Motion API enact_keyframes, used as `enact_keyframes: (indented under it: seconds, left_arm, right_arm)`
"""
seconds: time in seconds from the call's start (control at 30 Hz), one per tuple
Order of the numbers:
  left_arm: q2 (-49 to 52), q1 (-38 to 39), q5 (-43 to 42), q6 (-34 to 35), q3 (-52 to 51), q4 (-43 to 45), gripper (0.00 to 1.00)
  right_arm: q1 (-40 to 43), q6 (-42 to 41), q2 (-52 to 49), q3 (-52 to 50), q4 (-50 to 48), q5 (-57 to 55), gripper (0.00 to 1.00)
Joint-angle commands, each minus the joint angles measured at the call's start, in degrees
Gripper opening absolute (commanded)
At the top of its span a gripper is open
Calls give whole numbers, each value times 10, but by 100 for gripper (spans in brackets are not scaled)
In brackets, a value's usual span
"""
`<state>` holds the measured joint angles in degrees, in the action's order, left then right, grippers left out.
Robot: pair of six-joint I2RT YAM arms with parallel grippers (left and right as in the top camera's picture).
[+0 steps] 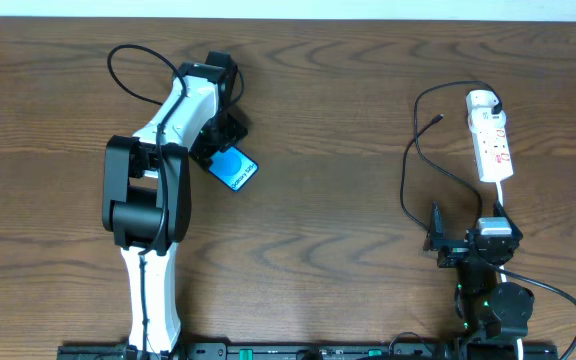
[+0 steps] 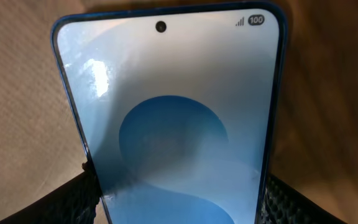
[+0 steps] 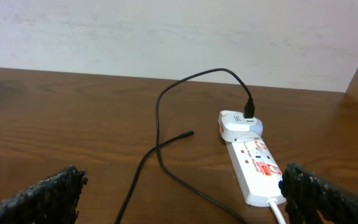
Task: Plug charger to phone and switch on socket
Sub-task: 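Lower the left gripper and grasp the phone's top edge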
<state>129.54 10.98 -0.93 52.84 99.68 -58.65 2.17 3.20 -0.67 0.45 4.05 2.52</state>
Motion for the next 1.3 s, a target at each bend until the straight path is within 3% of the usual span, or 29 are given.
enact_keyframes:
  seconds: [0.0,0.2,0.67,0.9,1.0,1.13,1.27]
  left_arm:
    - [23,1,-27,-51,-8,-20,69]
    - [17,1,-79,-118,-8,-32,67]
    - [5,1,-169,-202,-7,-80,66]
    - [5,1,-141,-213,-7,-81,66]
    - [5,1,-97,-213,-7,-81,75]
    - [5,1,-71,-213,-7,-104,98]
    - [5,1,-71,-213,-7,-114,99]
  right_arm:
    - [2,2,4,-1,2,-5,99]
    - [2,2,4,-1,2,-5,99]
    - [2,2,4,-1,2,-5,99]
    - [2,2,4,-1,2,-5,99]
    - [2,2,4,-1,2,-5,99]
    - [2,2,4,-1,2,-5,99]
    - [2,2,4,-1,2,-5,99]
